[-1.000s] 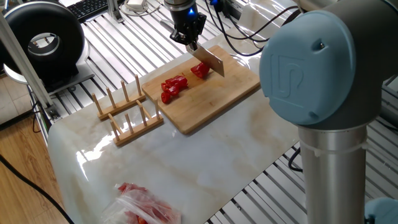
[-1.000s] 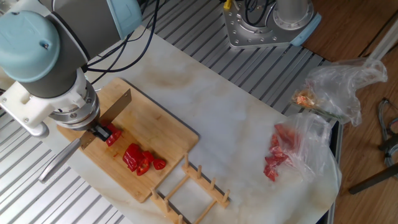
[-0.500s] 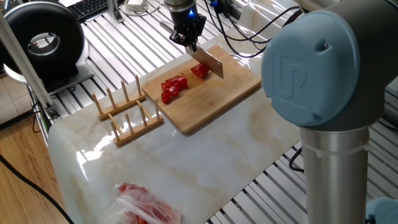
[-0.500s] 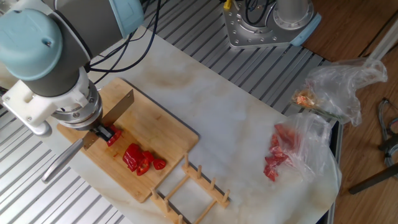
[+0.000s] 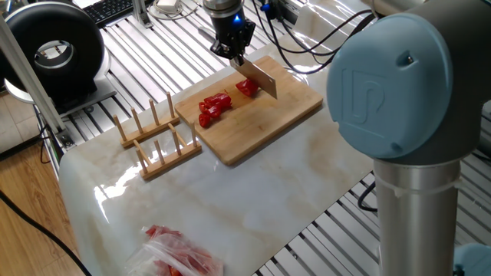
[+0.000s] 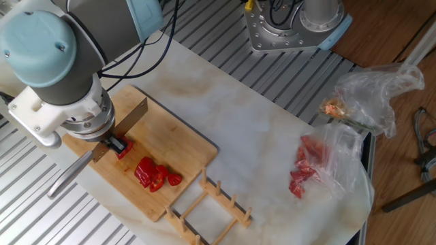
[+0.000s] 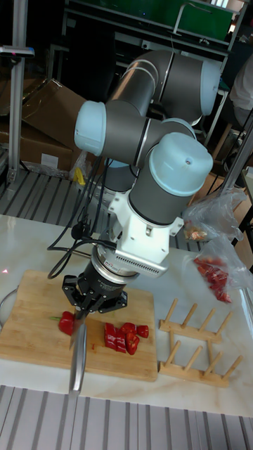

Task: Chop the chili peppers

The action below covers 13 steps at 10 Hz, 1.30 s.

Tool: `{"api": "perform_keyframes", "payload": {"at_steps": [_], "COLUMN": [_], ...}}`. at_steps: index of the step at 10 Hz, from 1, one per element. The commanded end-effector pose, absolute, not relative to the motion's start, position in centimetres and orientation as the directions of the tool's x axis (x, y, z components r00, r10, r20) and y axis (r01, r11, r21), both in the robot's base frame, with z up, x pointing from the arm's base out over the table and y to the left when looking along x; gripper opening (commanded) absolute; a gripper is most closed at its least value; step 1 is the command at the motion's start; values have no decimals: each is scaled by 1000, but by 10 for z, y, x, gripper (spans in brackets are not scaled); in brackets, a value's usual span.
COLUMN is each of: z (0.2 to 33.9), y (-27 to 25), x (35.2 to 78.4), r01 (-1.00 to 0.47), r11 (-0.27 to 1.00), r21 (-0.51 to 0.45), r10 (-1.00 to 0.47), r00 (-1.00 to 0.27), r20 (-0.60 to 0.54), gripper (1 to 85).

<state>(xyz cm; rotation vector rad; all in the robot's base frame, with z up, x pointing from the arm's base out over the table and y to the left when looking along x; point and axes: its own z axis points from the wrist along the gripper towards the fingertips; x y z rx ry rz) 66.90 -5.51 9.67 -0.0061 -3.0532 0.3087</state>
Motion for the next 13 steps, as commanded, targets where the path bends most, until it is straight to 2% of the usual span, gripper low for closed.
{"api": "perform_keyframes", "payload": {"at_steps": [1, 10, 13], "z": [90, 94, 100], "y": [-54, -50, -44], "x": [668, 668, 671], "r01": [4, 12, 21], "r11": [982, 974, 979], "r21": [-187, -226, -201], "r10": [16, 25, 32], "r00": [-998, -998, -998], "r20": [63, 56, 50], "gripper": [13, 13, 13]}}
